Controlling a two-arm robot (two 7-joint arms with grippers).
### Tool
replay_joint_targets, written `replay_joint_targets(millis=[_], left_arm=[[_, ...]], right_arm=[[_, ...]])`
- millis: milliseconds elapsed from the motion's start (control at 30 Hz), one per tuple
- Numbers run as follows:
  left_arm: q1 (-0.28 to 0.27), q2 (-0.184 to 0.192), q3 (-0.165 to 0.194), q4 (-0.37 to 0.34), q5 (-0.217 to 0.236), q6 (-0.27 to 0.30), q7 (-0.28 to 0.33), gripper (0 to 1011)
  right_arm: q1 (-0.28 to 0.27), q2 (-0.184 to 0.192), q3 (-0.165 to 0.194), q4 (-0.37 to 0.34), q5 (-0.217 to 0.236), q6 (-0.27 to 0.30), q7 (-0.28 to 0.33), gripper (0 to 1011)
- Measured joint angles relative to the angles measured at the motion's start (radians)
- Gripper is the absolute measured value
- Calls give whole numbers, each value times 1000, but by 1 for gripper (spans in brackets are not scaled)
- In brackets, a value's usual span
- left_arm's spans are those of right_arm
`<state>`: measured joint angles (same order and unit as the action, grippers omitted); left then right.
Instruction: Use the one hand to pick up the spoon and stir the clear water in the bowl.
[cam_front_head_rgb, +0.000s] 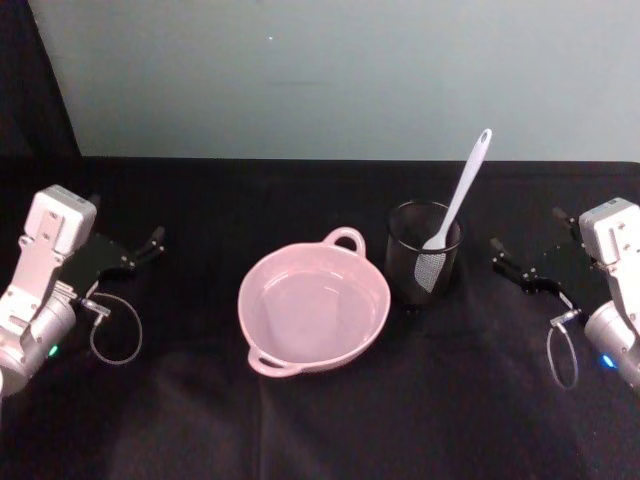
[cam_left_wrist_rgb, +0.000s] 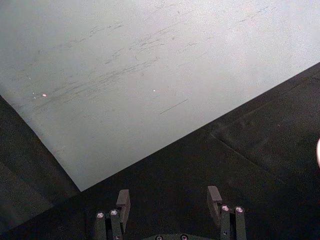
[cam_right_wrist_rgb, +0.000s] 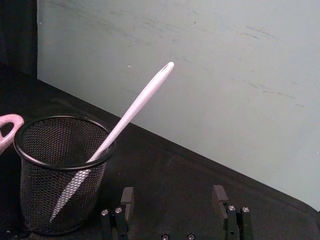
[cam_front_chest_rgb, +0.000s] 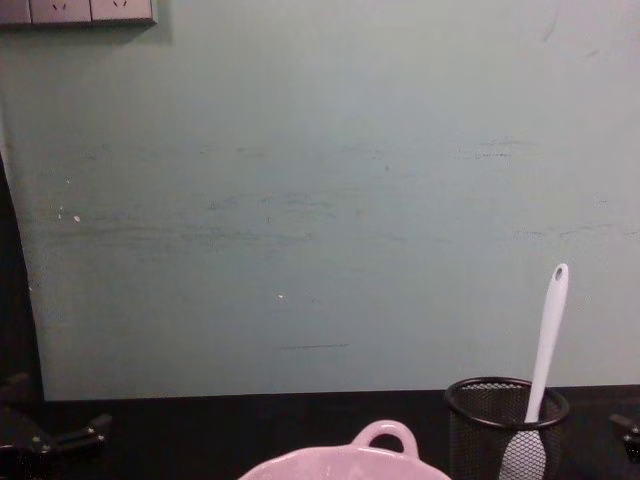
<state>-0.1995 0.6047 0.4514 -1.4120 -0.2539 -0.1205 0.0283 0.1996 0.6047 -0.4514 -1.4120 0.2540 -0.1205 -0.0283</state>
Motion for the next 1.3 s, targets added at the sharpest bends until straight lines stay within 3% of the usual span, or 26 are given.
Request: replay_joint_targets(millis=[1100,1300], left_arm=[[0,0,0,0,0,0,0,1011],[0,0,0,0,0,0,0,1011]], right_arm=[[0,0,1,0,0,0,1,1003],[-45,15,35,-65,33,-12,38,1003]])
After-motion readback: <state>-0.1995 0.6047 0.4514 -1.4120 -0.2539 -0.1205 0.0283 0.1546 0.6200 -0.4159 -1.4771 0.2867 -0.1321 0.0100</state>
